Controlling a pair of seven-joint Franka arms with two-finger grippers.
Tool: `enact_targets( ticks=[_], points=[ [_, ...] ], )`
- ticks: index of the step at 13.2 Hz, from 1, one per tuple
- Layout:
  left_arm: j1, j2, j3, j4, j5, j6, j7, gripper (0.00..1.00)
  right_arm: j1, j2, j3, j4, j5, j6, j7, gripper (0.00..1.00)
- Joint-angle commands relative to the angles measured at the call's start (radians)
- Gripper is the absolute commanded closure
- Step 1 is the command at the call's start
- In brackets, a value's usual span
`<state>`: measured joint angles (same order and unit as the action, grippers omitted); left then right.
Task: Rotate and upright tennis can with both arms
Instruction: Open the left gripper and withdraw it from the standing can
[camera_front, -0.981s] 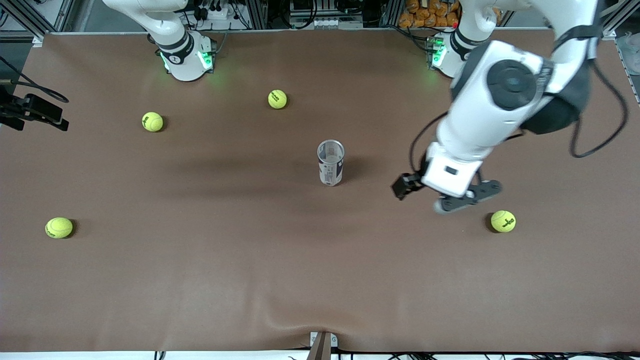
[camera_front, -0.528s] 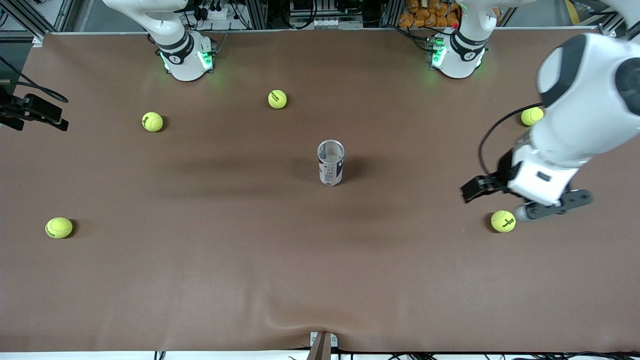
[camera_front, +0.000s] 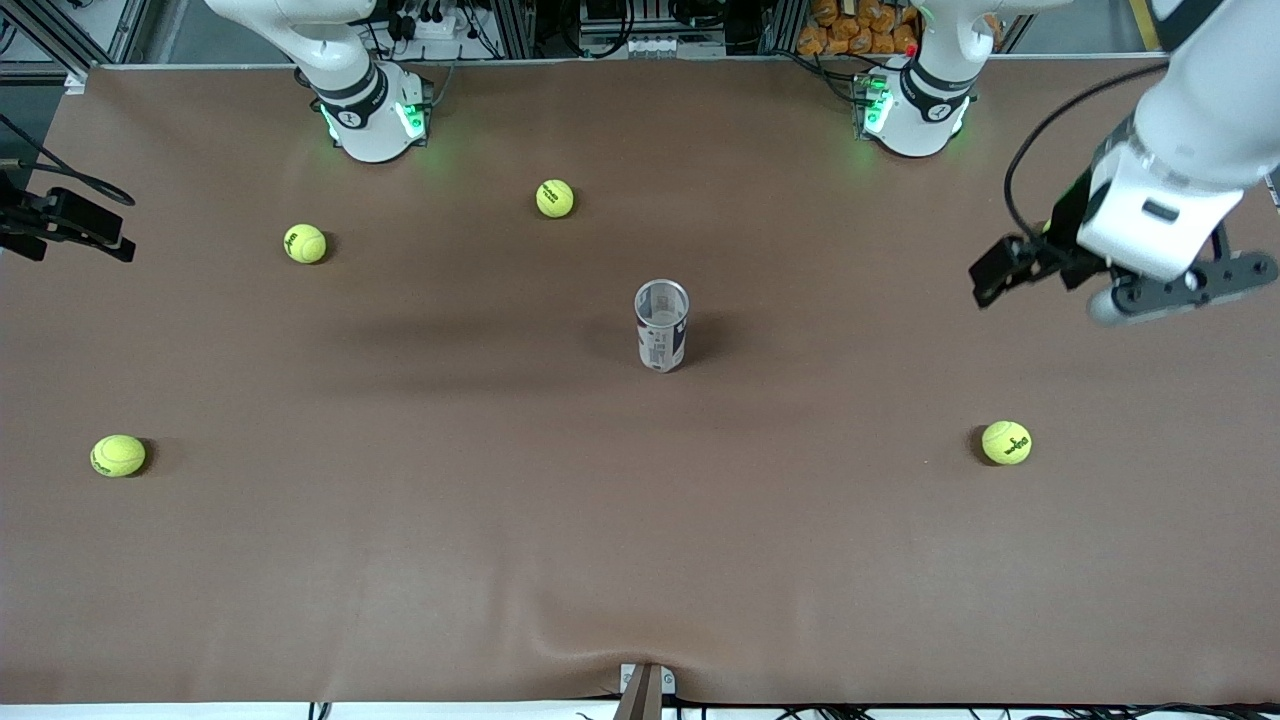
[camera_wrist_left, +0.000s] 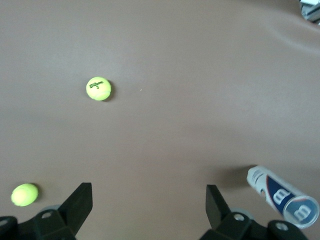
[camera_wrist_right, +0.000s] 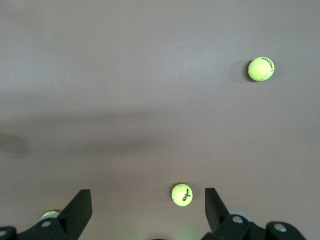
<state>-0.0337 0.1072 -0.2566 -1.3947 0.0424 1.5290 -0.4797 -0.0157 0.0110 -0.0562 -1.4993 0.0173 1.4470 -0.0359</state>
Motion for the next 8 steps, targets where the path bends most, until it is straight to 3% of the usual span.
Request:
enact_targets(
  ticks=[1,3,8],
  points=[
    [-0.020,-0.111,0.072,-0.133,-0.009,-0.004,0.094,0.00,-0.006,0.001,0.004,0.011,0.003,-0.005,-0.006,0.00],
    [-0.025,-0.138,0.108,-0.156,-0.010,-0.004,0.162,0.00,-0.006,0.001,0.004,0.011,0.003,-0.005,-0.006,0.00],
    [-0.029,-0.097,0.250,-0.110,-0.027,0.028,0.389,0.00,-0.006,0.001,0.004,0.011,0.003,-0.005,-0.006,0.00]
  ],
)
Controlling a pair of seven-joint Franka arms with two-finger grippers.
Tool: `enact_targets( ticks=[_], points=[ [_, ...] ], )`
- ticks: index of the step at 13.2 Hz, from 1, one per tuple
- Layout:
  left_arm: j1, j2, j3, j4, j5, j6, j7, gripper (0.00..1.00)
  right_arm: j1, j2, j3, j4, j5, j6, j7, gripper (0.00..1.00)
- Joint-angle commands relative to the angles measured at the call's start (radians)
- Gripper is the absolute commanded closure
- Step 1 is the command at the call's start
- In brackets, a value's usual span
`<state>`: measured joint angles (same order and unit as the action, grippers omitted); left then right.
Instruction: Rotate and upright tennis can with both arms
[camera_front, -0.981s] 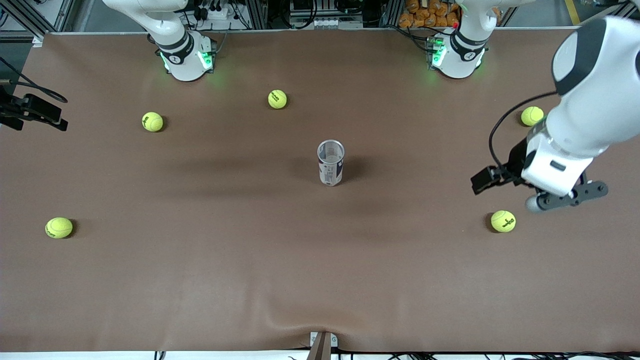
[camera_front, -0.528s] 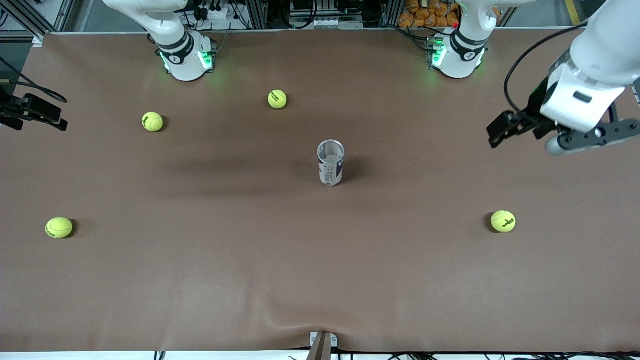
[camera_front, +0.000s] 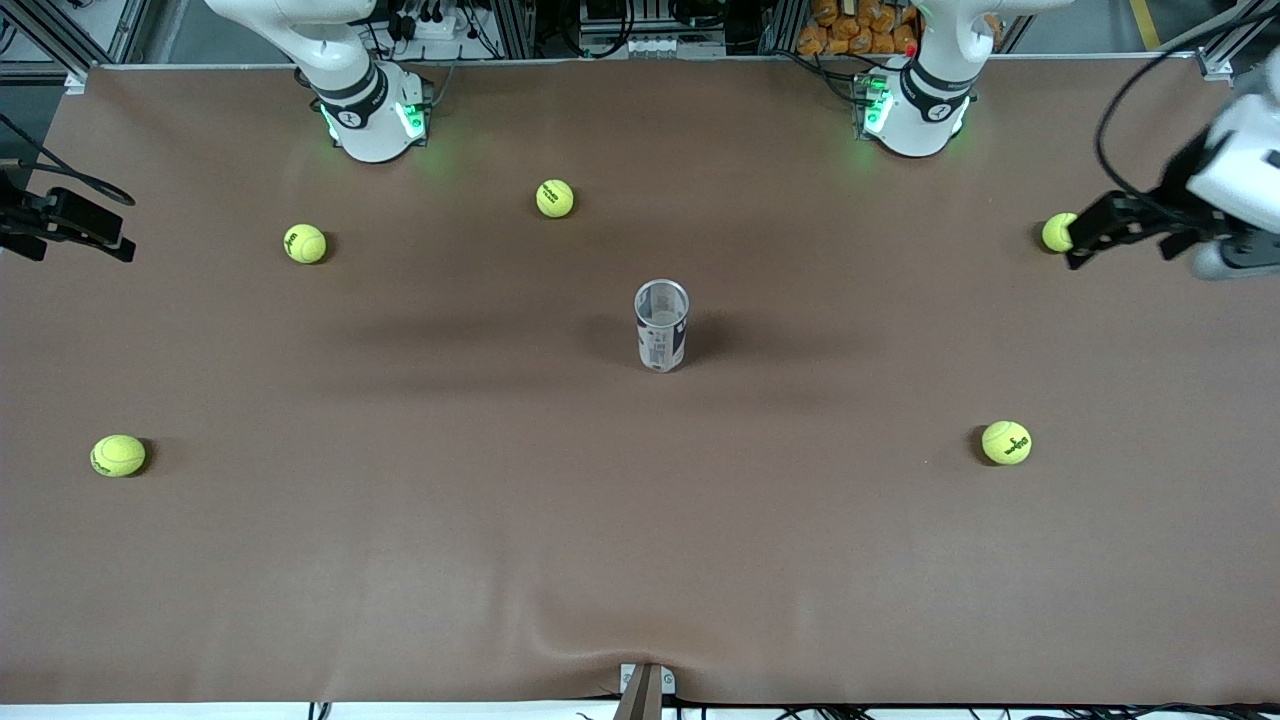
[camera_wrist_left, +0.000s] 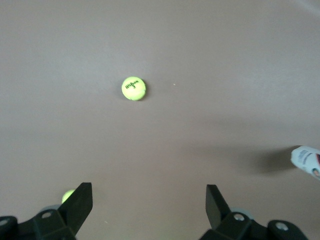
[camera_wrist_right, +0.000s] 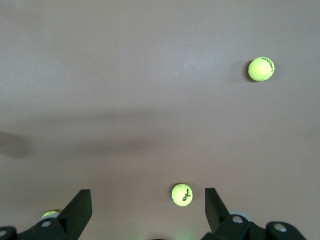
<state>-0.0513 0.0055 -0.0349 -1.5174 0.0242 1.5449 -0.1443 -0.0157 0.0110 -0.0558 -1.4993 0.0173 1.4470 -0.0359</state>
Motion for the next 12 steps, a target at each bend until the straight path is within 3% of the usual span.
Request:
enact_targets(
  ticks=[1,3,12],
  points=[
    [-0.012,0.004,0.055,0.014,-0.007,0.012,0.086,0.00,-0.006,0.001,0.004,0.011,0.003,-0.005,-0.006,0.00],
    [-0.012,-0.002,0.093,0.006,-0.015,0.008,0.167,0.00,-0.006,0.001,0.004,0.011,0.003,-0.005,-0.006,0.00],
    [-0.025,-0.001,0.083,0.013,-0.017,0.006,0.215,0.00,-0.006,0.001,0.004,0.011,0.003,-0.004,-0.006,0.00]
  ],
)
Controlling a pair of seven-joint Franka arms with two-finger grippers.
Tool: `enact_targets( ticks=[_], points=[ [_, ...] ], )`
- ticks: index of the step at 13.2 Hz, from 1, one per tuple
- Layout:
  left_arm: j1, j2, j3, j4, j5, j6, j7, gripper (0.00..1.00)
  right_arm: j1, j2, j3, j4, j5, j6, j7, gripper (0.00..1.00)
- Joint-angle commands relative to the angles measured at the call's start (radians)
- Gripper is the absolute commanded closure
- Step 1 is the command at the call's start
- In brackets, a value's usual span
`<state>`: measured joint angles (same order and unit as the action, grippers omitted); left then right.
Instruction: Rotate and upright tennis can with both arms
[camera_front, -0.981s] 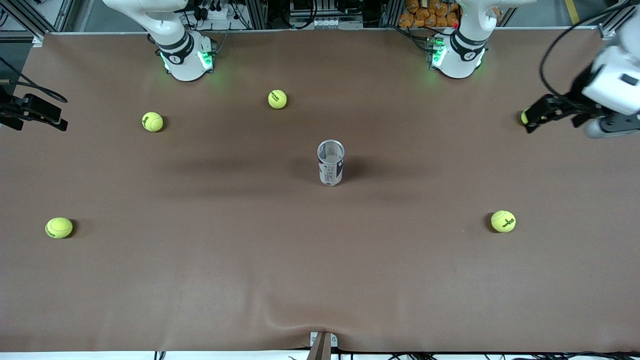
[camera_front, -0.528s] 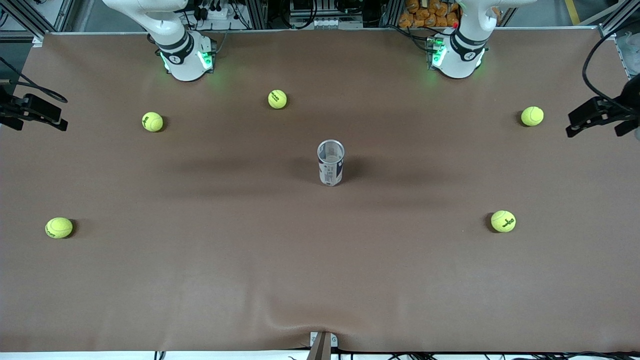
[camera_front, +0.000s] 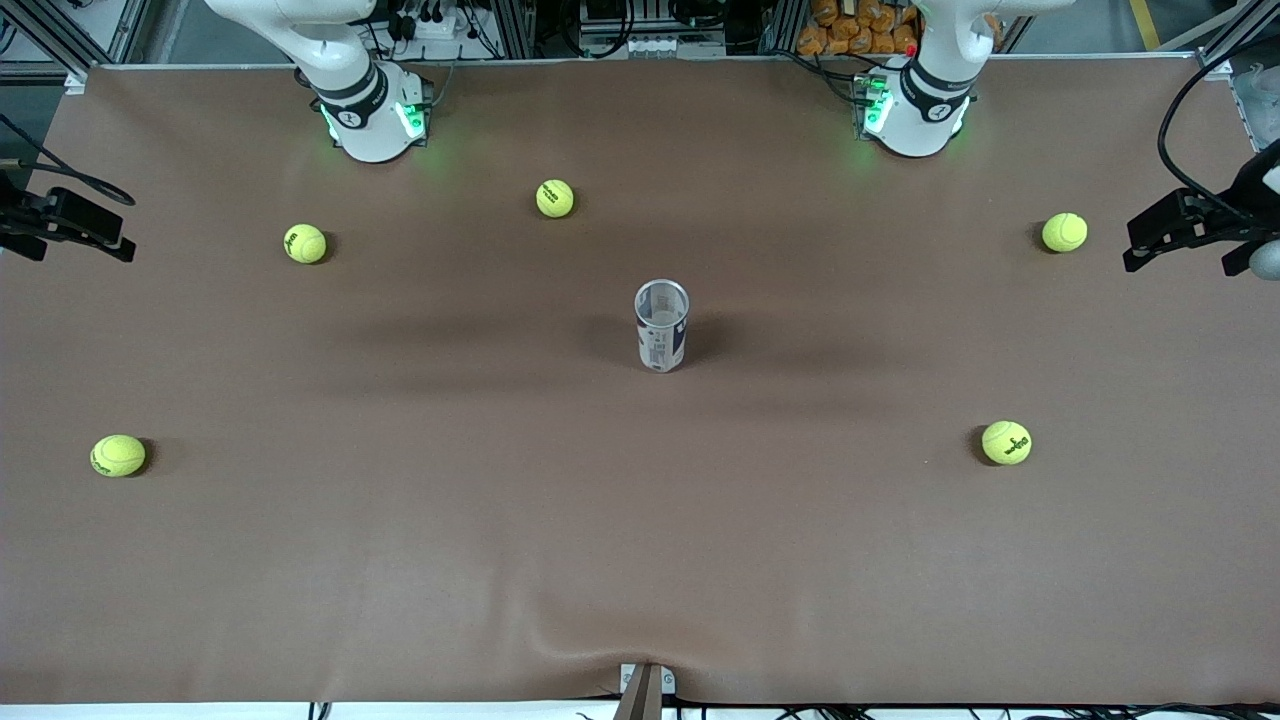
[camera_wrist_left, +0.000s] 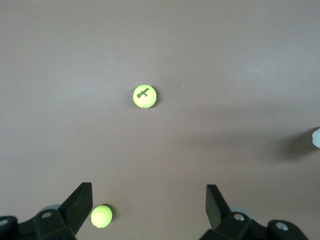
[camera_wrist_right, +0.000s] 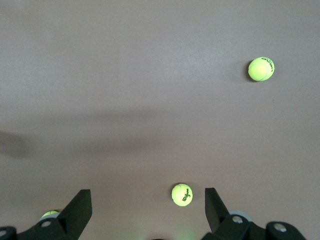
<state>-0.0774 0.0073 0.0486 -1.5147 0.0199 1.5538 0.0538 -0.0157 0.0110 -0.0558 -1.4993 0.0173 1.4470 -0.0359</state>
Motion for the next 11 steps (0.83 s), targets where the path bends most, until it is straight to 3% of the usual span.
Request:
enact_targets(
  ticks=[1,11],
  points=[
    [0.001,-0.004,-0.003,0.010,-0.011,-0.003,0.003,0.00,-0.006,0.001,0.004,0.011,0.003,-0.004,-0.006,0.00],
    [0.002,-0.001,-0.010,0.008,-0.009,-0.006,-0.051,0.00,-0.006,0.003,0.004,0.011,0.003,-0.002,-0.006,0.00]
  ],
)
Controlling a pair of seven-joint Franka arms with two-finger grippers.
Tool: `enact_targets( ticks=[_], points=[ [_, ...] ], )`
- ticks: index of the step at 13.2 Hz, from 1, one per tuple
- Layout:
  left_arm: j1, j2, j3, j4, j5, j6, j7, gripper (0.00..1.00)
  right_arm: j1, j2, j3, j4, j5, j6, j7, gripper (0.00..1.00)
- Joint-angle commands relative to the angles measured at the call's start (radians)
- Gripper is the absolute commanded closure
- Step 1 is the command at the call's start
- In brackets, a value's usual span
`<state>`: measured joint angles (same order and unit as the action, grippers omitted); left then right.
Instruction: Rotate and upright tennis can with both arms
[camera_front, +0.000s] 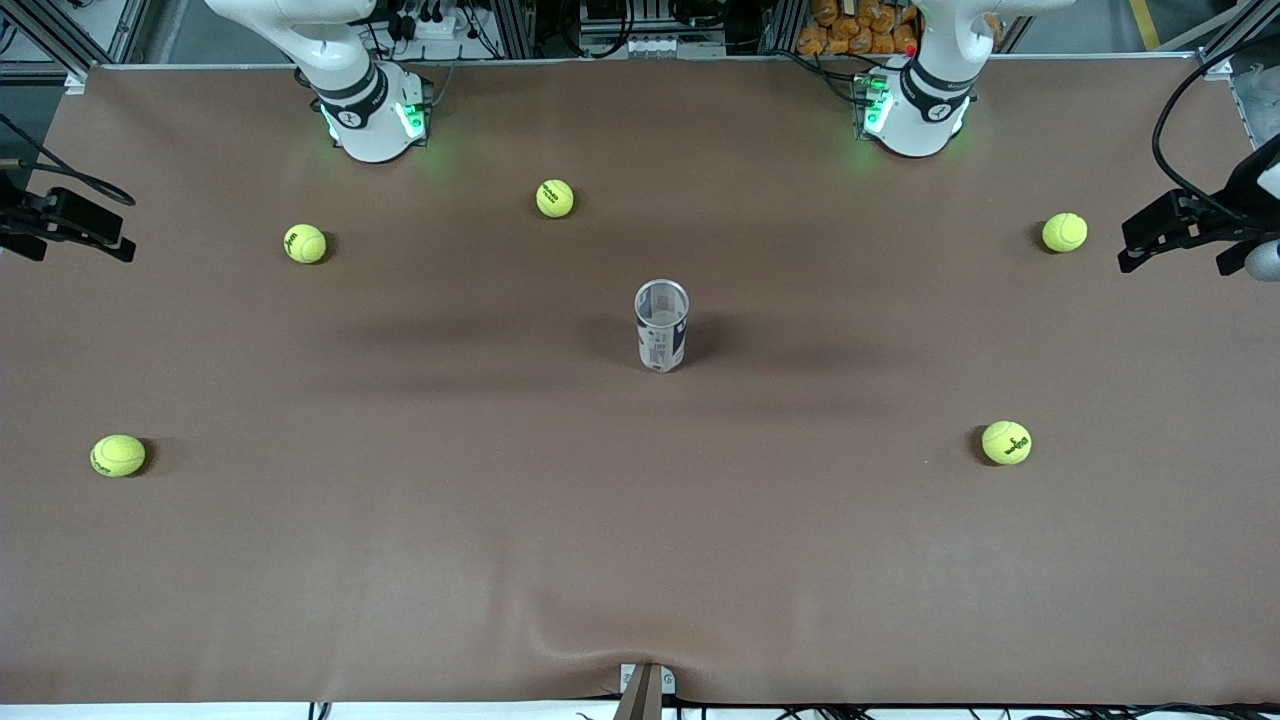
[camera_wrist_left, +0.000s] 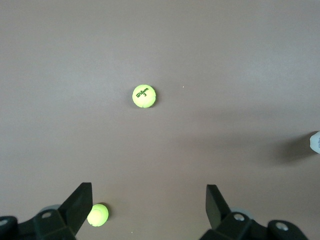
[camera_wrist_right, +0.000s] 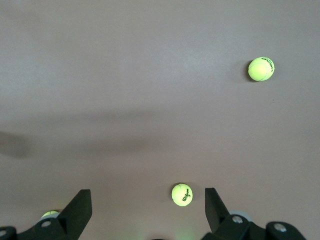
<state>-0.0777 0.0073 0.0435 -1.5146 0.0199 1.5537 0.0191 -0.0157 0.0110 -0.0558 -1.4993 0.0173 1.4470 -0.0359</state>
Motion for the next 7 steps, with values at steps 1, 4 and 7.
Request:
enact_targets(
  ticks=[1,4,7],
  points=[
    [0.003,-0.001,-0.004,0.008,-0.011,-0.006,-0.016,0.00,-0.006,0.003,0.004,0.011,0.003,-0.002,-0.006,0.00],
    [0.003,0.000,-0.004,0.007,-0.011,-0.007,-0.018,0.00,-0.006,0.001,0.004,0.011,0.003,-0.002,-0.006,0.00],
    [0.004,0.000,-0.004,0.007,-0.009,-0.011,-0.016,0.00,-0.006,0.003,0.004,0.011,0.003,-0.002,-0.006,0.00]
  ],
)
